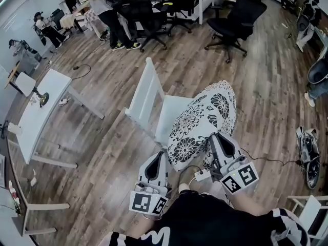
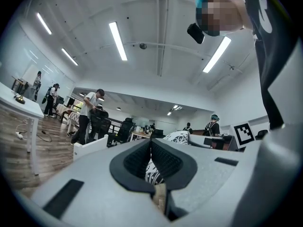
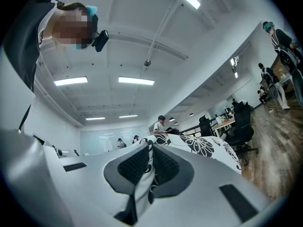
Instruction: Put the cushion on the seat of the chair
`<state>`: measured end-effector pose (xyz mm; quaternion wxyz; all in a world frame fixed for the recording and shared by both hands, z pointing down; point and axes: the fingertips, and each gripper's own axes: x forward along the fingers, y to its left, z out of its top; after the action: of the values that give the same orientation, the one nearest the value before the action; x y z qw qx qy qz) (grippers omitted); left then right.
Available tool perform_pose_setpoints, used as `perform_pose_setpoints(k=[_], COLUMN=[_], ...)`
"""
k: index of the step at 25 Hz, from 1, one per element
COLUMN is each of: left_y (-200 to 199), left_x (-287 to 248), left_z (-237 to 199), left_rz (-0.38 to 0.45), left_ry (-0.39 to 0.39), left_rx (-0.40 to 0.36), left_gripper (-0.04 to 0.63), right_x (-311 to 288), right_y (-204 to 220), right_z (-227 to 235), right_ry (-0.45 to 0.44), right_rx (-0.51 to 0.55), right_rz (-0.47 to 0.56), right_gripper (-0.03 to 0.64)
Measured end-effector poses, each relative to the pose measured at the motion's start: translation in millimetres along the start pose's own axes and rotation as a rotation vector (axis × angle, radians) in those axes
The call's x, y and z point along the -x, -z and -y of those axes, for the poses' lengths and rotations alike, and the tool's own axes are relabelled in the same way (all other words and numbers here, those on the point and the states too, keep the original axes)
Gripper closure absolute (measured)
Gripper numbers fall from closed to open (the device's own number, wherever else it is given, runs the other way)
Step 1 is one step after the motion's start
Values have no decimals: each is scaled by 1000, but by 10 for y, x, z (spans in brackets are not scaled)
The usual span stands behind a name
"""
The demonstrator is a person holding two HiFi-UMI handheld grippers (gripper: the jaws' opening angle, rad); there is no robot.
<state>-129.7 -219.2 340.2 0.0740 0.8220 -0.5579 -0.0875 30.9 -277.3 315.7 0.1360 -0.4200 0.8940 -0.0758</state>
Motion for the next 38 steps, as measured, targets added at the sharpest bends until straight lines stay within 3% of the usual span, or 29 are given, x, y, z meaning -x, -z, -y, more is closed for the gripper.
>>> perform_pose_setpoints(k=[28,38], left_y=[500,453], left_x=[404,580], left_z=[-430,-539], left_rz=[-102,-71], left_ry=[-169,-213], left_rx=[21,55], left_gripper=[590,589], right_x=[-746,-1006], right_y=[864,1235], right_z=[252,307], right_ry=[-49,-37], right_rx=[-17,-36], right_rz=[-140,-181], right_gripper=[583,583])
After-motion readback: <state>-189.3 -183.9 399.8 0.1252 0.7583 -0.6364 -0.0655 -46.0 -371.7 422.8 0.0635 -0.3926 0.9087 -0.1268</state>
